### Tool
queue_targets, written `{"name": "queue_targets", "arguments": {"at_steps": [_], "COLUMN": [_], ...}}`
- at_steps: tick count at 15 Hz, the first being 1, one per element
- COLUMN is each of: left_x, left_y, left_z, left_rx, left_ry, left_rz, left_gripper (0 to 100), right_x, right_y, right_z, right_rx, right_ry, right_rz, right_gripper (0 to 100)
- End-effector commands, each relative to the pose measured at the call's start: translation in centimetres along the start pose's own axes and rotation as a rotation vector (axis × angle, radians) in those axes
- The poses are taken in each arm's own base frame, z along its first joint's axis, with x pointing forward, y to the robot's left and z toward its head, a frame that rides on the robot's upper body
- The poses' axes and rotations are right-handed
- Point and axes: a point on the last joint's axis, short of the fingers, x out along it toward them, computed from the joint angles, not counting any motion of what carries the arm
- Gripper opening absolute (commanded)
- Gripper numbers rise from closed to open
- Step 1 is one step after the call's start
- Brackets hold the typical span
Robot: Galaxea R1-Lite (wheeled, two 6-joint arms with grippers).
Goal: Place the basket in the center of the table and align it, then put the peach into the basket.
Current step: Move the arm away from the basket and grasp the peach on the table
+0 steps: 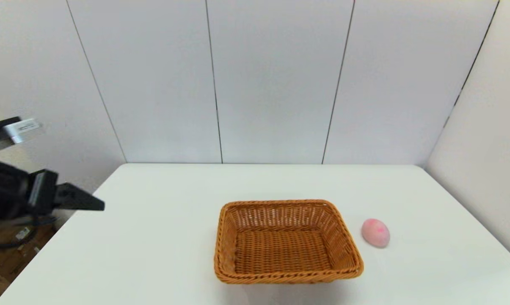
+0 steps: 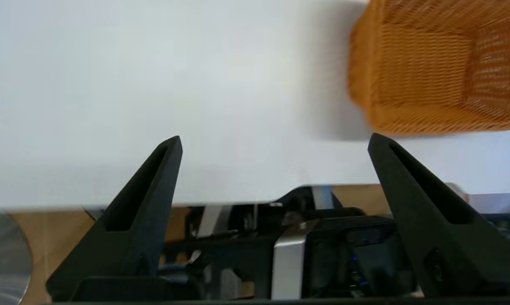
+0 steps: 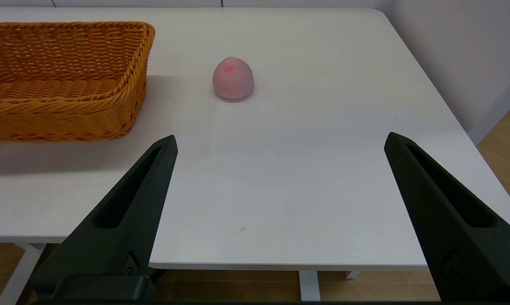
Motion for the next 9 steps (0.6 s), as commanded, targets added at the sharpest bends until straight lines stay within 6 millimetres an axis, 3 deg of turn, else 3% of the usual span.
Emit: {"name": "queue_targets", "arguments": {"at_steps": [1, 5, 9], "left_x": [-4.9, -3.2, 0.0], "left_y": [3.3, 5.2, 6.5], "left_z": [-13.6, -19.9, -22.2], "left_rx": [0.021, 0.100, 0.154], "left_ry": [-0.329, -0.553, -0.744], "left_rz": [0.082, 0.058, 0.062], "left_gripper": [100, 100, 100], "right_x": [0.0, 0.0, 0.0], "right_y": [0.0, 0.0, 0.0], "right_z": [0.0, 0.0, -0.1], "right_rx": [0.000, 0.000, 0.000], "right_ry": [0.001, 0.001, 0.004], "right_rz": [-0.002, 0.000, 0.001], "right_gripper": [100, 100, 100]}}
